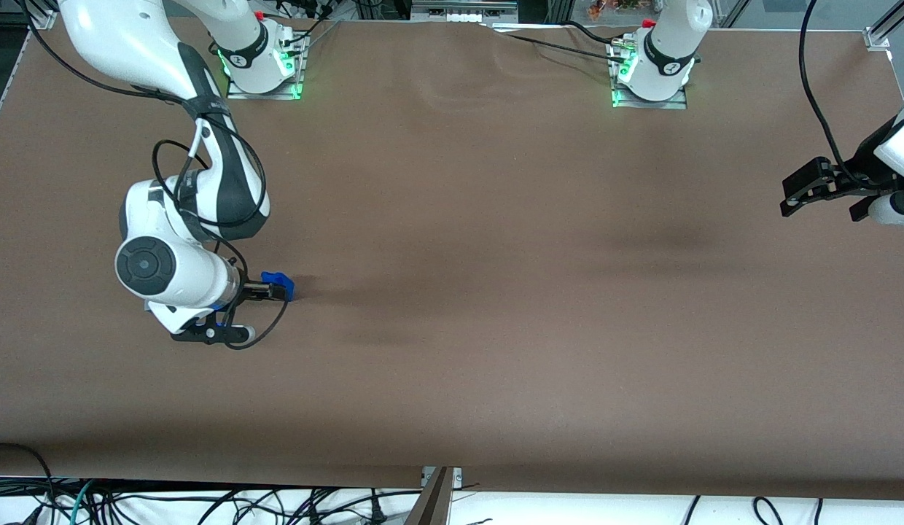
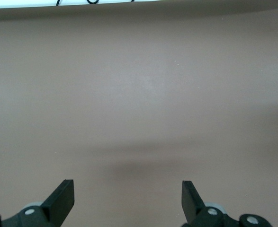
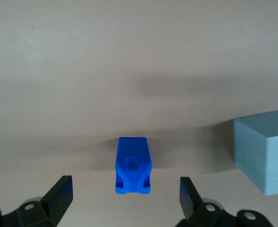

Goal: Insert blue part into gray base with right arm
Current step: 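Move the open right gripper over the blue block and lower it, then close the right gripper on the blue block and lift it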

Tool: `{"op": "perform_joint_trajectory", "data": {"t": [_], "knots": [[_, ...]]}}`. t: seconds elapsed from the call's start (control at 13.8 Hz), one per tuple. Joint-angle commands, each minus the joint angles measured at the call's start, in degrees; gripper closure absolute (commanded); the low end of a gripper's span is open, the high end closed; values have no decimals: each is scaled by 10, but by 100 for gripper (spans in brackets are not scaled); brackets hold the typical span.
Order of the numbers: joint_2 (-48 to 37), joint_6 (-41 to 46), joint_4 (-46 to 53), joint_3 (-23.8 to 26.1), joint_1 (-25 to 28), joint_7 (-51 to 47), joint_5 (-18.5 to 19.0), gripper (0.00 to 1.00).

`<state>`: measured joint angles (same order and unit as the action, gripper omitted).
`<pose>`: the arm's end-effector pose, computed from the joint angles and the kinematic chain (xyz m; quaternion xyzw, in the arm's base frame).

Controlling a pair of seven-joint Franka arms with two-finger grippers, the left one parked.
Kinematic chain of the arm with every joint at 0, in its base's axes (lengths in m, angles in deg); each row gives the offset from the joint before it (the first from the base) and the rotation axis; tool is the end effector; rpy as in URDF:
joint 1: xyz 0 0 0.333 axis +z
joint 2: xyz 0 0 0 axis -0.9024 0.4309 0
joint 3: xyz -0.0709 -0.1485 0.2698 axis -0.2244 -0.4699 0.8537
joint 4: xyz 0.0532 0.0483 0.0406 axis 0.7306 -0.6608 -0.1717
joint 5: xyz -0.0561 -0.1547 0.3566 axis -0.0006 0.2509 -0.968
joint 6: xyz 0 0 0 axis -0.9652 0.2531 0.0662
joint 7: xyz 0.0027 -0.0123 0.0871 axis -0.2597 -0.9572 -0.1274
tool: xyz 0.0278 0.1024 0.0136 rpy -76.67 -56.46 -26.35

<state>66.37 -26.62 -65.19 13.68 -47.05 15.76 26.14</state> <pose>0.6755 0.1550 0.3093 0.9965 -0.0120 -0.0762 0.0318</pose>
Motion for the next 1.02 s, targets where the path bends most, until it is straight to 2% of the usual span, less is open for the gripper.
{"op": "perform_joint_trajectory", "data": {"t": [0.0,0.44,0.73,0.94], "knots": [[-6,-41,-53,0,-1,-6,-11,0],[-11,-100,-115,-1,-2,0,-11,0],[-11,-96,-122,-1,-2,0,-13,3],[-11,-94,-127,-1,-2,1,-13,40]]}}
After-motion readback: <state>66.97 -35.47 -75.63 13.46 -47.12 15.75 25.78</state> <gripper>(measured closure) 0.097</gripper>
